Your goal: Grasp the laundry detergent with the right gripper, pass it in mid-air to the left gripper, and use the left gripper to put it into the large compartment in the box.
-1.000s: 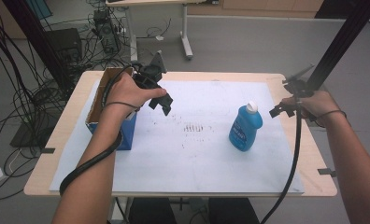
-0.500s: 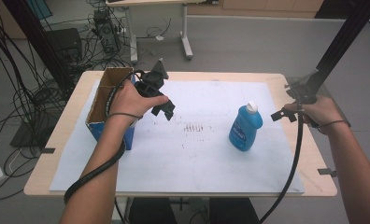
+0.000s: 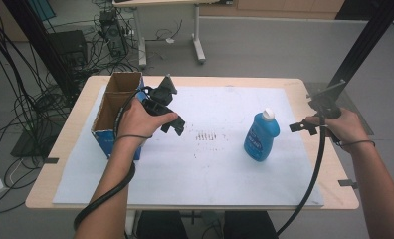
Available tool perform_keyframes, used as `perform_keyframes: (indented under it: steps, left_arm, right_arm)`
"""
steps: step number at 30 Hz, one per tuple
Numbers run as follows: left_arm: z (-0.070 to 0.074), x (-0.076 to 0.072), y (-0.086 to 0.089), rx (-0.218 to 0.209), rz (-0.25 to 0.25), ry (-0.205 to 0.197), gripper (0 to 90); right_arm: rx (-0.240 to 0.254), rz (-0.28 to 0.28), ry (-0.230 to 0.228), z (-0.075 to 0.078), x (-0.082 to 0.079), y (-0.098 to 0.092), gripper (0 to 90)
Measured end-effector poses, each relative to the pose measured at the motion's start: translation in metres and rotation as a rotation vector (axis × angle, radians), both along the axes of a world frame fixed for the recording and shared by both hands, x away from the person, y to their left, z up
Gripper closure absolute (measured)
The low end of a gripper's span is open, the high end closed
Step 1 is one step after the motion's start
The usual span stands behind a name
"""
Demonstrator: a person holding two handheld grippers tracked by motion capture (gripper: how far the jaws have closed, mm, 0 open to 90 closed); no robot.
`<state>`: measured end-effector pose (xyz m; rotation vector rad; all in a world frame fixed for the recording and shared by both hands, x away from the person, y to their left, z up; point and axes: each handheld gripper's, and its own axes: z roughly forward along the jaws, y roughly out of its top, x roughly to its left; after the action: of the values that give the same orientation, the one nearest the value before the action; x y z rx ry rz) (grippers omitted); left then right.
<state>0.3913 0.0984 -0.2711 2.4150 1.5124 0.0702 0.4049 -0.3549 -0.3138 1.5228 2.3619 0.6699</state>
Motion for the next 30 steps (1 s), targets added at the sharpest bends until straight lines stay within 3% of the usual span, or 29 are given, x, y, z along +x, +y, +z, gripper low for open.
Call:
perform_keyframes:
  steps: [13,30]
  left_arm:
    - [-0.022,-0.006,-0.005,0.029,0.006,0.0,10.1]
    - [-0.043,-0.016,-0.009,0.012,0.024,-0.039,10.1]
  right_arm:
    - [0.024,0.021,-0.037,-0.007,-0.013,0.001,5.9]
    - [0.004,0.041,-0.069,-0.016,-0.03,0.0,5.7]
